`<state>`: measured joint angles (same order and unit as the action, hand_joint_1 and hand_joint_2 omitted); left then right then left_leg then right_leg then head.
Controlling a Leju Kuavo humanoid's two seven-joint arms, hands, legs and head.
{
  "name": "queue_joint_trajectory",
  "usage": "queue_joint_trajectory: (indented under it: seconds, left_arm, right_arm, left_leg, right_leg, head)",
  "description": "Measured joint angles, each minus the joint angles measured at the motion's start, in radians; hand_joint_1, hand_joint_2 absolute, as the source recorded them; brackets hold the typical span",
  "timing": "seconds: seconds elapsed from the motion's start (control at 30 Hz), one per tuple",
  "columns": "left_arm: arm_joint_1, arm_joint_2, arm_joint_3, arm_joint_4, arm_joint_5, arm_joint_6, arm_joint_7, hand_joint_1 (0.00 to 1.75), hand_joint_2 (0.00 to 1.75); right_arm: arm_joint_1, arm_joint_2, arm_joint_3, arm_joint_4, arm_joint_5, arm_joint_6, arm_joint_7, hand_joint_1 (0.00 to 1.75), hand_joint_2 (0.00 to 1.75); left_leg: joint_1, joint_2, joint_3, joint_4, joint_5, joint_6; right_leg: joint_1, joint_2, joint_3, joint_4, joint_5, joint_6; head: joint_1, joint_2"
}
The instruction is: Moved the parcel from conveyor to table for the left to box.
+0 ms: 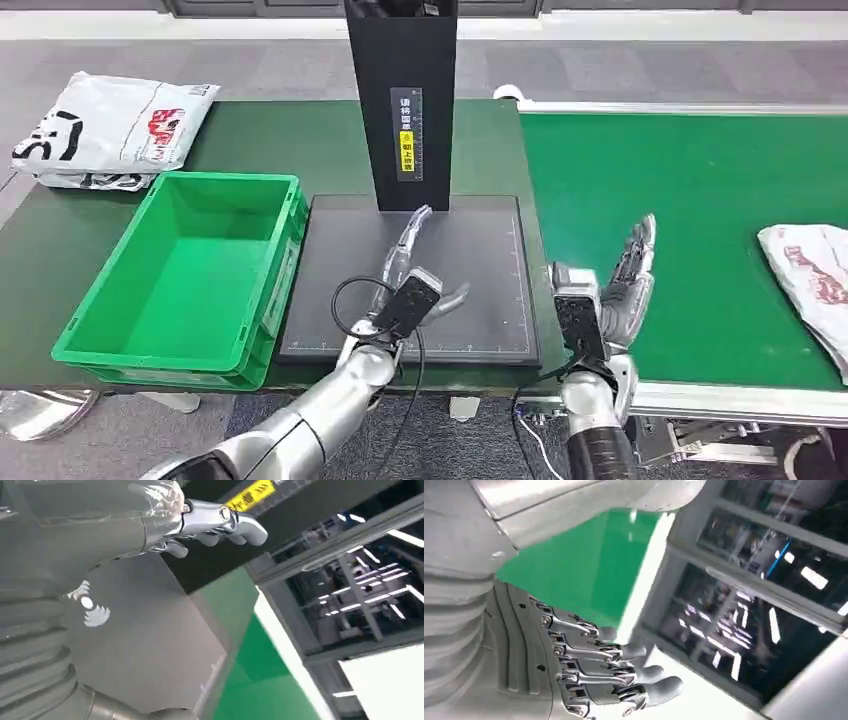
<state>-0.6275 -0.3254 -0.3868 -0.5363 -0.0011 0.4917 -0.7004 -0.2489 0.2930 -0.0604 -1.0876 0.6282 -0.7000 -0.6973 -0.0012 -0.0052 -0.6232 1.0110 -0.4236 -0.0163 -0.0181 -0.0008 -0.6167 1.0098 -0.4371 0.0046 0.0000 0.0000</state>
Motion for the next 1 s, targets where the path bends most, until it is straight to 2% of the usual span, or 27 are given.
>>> queue_joint_trajectory:
  seconds: [0.07,0.17,0.3,0.43,0.53,0.63,0.93,1.0]
  left_arm:
    - [-0.013,0.012,0.016,0.022,-0.006,-0.013,0.000,0.00,1.75]
    - [-0.027,0.022,0.029,0.046,-0.015,-0.018,0.000,0.00,1.75]
    - [-0.035,0.027,0.036,0.059,-0.037,-0.024,0.005,0.00,1.75]
    - [-0.036,0.031,0.050,0.068,-0.045,-0.037,0.016,0.00,1.75]
    - [-0.036,0.033,0.058,0.073,-0.053,-0.047,0.018,0.00,1.75]
    - [-0.037,0.035,0.067,0.077,-0.054,-0.051,0.018,0.00,1.75]
    - [-0.037,0.036,0.067,0.078,-0.055,-0.054,0.018,0.00,1.75]
    - [-0.037,0.036,0.068,0.079,-0.055,-0.061,0.017,0.00,1.75]
  right_arm:
    - [-0.035,-0.002,-0.090,0.019,0.147,0.000,0.000,0.00,1.75]
    - [-0.081,-0.003,-0.213,0.047,0.259,0.000,0.001,0.00,1.75]
    - [-0.153,-0.004,-0.409,0.084,0.555,0.000,0.031,0.00,1.75]
    - [-0.209,-0.029,-0.558,0.107,0.744,0.000,0.155,0.00,1.75]
    - [-0.225,-0.084,-0.600,0.139,0.861,0.000,0.365,0.00,1.75]
    - [-0.229,-0.134,-0.600,0.169,0.889,0.000,0.462,0.00,1.75]
    - [-0.237,-0.185,-0.600,0.206,0.897,0.000,0.475,0.00,1.75]
    - [-0.239,-0.193,-0.600,0.216,0.916,0.000,0.552,0.00,1.75]
  left_leg:
    - [0.000,0.000,0.000,0.000,0.000,0.000]
    - [0.000,0.000,0.000,0.000,0.000,0.000]
    - [0.000,0.000,0.000,0.001,0.000,0.000]
    - [-0.001,-0.001,0.000,0.001,0.000,0.000]
    - [-0.001,-0.001,0.000,0.002,0.000,0.000]
    - [-0.002,-0.001,0.000,0.002,-0.001,0.001]
    - [-0.002,-0.001,0.000,0.002,0.000,0.001]
    - [-0.002,-0.001,0.000,0.002,0.000,0.001]
  right_leg:
    - [0.000,0.000,0.000,0.000,0.000,0.000]
    - [0.000,0.000,0.000,0.000,0.000,0.000]
    - [0.000,0.000,0.000,0.000,0.000,0.000]
    - [0.000,0.000,0.000,0.000,0.000,0.001]
    - [-0.001,-0.001,0.001,0.000,0.000,0.001]
    - [-0.001,0.000,0.001,0.000,0.000,0.001]
    - [-0.001,0.000,0.001,0.000,0.000,0.001]
    - [-0.001,0.000,0.001,0.000,0.000,0.001]
  head:
    - [0.000,0.000]
    - [0.000,0.000]
    - [0.000,0.000]
    - [0.000,0.000]
    - [0.000,0.000]
    - [0.000,0.000]
    - [0.000,0.000]
    - [0.000,0.000]
